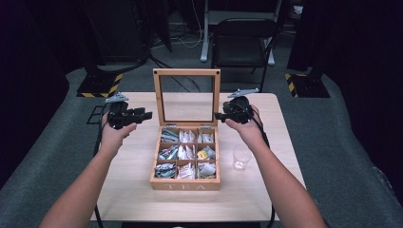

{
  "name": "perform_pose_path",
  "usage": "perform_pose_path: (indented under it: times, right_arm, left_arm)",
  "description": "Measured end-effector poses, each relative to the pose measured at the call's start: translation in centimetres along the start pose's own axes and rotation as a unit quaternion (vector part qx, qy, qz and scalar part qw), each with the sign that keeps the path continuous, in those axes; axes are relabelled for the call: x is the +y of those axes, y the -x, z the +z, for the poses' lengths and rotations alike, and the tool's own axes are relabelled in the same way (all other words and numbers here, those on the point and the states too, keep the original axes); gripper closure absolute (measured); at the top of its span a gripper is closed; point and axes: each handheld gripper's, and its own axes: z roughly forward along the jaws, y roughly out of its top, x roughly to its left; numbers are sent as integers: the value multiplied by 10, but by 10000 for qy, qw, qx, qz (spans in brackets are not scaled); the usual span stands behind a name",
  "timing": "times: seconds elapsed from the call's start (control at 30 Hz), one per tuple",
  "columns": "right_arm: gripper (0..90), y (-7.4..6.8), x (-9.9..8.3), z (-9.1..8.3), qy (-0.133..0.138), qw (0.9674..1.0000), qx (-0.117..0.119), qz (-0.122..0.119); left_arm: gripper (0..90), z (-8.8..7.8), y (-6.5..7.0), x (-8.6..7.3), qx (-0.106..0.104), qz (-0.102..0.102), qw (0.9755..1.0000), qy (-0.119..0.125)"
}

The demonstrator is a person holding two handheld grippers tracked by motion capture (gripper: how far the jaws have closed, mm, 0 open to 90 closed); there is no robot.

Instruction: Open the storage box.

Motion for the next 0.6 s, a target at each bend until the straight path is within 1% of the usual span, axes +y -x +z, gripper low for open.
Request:
perform_pose_path:
  times: [0.03,0.07,0.1,0.2,0.27,0.33,0.37,0.4,0.43,0.47,0.5,0.57,0.6]
  right_arm:
    - [488,-2,-1,-1,1,10000,0,-35]
    - [486,-6,-1,-3,4,10000,-36,-80]
    - [477,-10,-2,-5,7,9998,-77,-207]
    - [467,-18,-3,-9,17,9994,-37,-343]
    - [465,-24,-5,-10,23,9989,-54,-456]
    - [465,-29,-7,-10,-40,9985,-57,-544]
    - [465,-32,-9,-10,-54,9987,-52,-497]
    - [466,-34,-11,-11,-63,9983,-48,-583]
    - [475,-37,-13,-11,-87,9976,-59,-691]
    - [481,-41,-15,-12,-134,9974,-88,-708]
    - [488,-43,-18,-12,-144,9967,-72,-797]
    - [494,-48,-23,-12,-259,9968,-40,-759]
    - [500,-49,-25,-12,-258,9972,-25,-702]
  left_arm:
    - [498,-2,1,-1,43,22,10000,6]
    - [498,-4,2,-2,57,36,10000,73]
    - [498,-6,3,-3,39,24,10000,79]
    - [498,-9,5,-5,43,52,9999,74]
    - [498,-10,6,-7,55,66,10000,41]
    - [499,-12,8,-9,25,67,10000,29]
    - [499,-13,9,-10,8,46,10000,-8]
    - [499,-14,11,-11,-1,103,9999,-69]
    - [498,-15,13,-12,9,116,9999,-55]
    - [498,-16,14,-14,-4,142,9999,-12]
    - [498,-17,16,-15,-8,126,9999,-31]
    - [498,-18,19,-19,31,179,9998,-80]
    - [498,-19,21,-21,74,196,9997,-85]
